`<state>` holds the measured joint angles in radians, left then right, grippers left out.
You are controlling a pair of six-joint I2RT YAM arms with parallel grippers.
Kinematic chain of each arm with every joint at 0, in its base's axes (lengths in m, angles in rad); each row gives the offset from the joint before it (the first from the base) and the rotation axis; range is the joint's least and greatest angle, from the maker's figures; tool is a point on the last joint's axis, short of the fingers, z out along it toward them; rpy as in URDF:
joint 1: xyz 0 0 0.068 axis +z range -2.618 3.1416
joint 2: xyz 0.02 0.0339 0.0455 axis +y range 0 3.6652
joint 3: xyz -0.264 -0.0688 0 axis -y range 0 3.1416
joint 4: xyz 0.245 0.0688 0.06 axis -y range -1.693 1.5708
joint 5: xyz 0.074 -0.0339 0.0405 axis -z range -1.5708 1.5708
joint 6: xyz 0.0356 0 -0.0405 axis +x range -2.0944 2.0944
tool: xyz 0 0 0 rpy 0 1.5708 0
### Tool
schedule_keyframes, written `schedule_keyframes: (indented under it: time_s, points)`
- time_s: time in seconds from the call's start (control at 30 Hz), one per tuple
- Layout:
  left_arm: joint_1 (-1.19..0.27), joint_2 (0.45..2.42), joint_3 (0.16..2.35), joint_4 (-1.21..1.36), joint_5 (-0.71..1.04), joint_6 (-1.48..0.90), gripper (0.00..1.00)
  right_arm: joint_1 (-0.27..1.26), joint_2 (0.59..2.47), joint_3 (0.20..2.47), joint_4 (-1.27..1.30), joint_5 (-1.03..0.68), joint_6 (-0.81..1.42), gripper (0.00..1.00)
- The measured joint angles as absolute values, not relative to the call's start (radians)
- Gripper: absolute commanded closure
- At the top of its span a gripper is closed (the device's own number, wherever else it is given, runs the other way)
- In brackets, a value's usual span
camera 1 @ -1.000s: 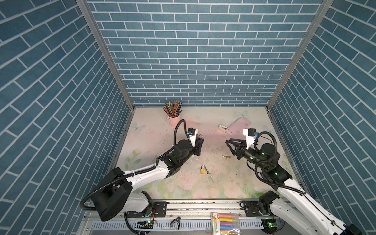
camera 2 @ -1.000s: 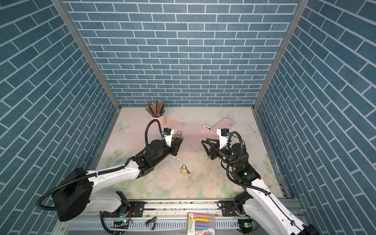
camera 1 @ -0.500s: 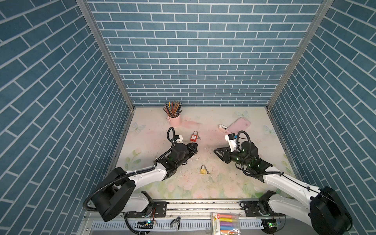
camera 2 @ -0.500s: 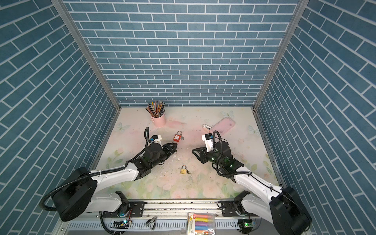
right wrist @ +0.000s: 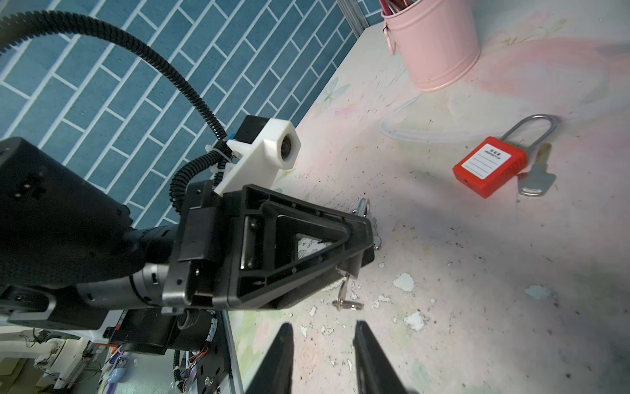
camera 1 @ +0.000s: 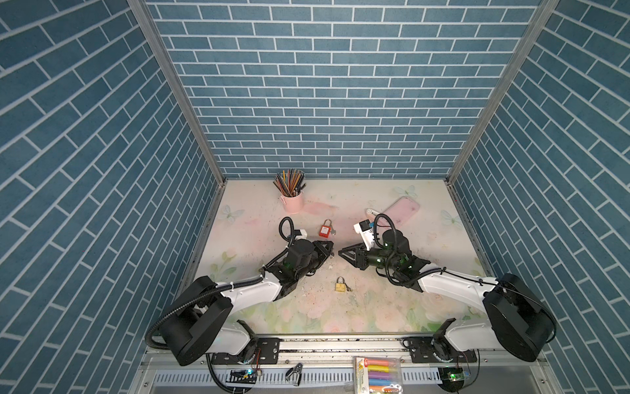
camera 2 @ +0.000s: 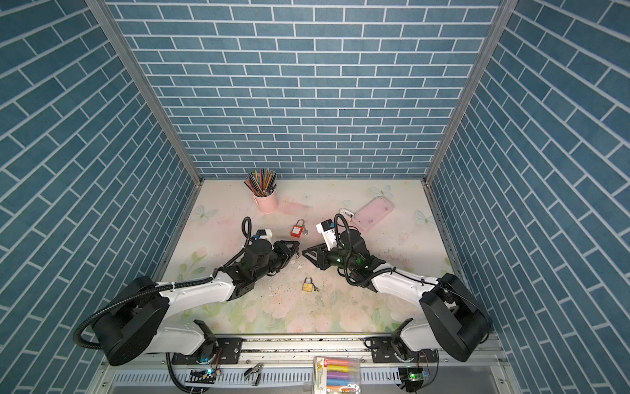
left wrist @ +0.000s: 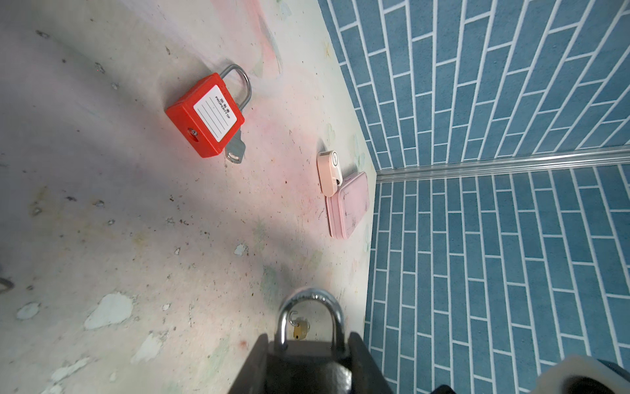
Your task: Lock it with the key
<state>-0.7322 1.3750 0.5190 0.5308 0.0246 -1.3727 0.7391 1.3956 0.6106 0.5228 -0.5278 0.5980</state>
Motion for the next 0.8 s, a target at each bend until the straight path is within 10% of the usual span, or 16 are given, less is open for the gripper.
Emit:
schedule_keyframes:
  time_s: [0.8]
  points:
    - [-0.725, 1.375, 0.519, 0.536, 0.028, -1.379, 1.0, 0.778, 1.532, 0.68, 0.535, -0.538, 0.597, 0.86]
